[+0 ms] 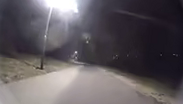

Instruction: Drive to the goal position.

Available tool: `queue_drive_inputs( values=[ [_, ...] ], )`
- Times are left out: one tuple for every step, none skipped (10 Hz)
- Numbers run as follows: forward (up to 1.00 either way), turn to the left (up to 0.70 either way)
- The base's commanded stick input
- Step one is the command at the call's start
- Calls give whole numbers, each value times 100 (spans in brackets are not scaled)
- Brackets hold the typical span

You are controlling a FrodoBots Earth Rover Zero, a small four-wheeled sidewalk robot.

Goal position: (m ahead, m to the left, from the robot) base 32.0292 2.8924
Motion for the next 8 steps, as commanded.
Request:
queue_drive_inputs(
  values=[
    [100,0],
    [100,3],
    [100,6],
    [100,11],
    [100,13],
    [100,14],
    [100,14],
    [100,14]
  ],
)
